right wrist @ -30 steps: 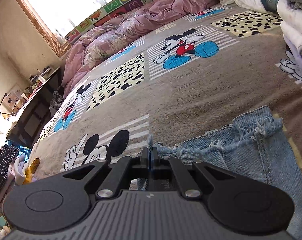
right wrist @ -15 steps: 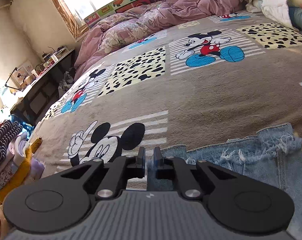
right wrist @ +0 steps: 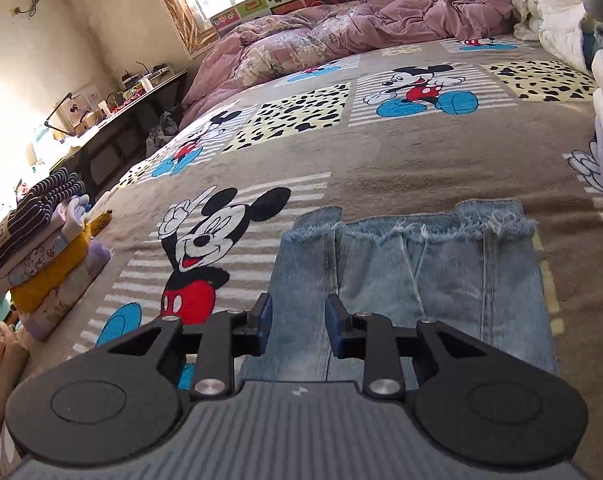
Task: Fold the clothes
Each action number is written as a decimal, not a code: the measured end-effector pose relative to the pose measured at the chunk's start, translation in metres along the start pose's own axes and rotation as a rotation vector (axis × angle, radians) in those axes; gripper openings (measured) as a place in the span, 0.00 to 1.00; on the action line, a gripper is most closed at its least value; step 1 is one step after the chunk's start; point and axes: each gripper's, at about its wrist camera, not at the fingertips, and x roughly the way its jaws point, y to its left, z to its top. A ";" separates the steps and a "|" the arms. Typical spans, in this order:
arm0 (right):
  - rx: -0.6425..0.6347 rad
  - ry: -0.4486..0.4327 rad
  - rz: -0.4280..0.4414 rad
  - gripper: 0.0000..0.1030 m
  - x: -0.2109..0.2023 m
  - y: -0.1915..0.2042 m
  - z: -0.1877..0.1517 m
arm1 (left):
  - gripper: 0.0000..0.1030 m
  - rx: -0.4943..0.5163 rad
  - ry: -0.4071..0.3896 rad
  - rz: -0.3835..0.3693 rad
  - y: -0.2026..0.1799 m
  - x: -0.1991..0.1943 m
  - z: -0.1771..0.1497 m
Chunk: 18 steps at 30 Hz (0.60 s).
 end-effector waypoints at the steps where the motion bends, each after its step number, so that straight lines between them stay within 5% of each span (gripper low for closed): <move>1: 0.002 -0.009 0.012 0.30 -0.011 -0.001 -0.009 | 0.63 0.004 -0.011 0.000 -0.001 -0.001 0.000; 5: 0.012 -0.033 0.052 0.30 -0.053 -0.001 -0.052 | 0.61 0.044 -0.035 0.112 -0.007 0.010 0.000; 8: 0.026 -0.048 0.077 0.30 -0.077 0.002 -0.082 | 0.40 -0.005 -0.051 0.182 0.004 0.015 0.004; 13: -0.010 -0.117 0.062 0.30 -0.110 0.018 -0.129 | 0.34 -0.155 -0.088 0.125 0.025 0.018 0.014; 18: -0.239 -0.103 0.028 0.30 -0.116 0.055 -0.168 | 0.34 -0.213 -0.063 0.108 0.029 0.031 0.026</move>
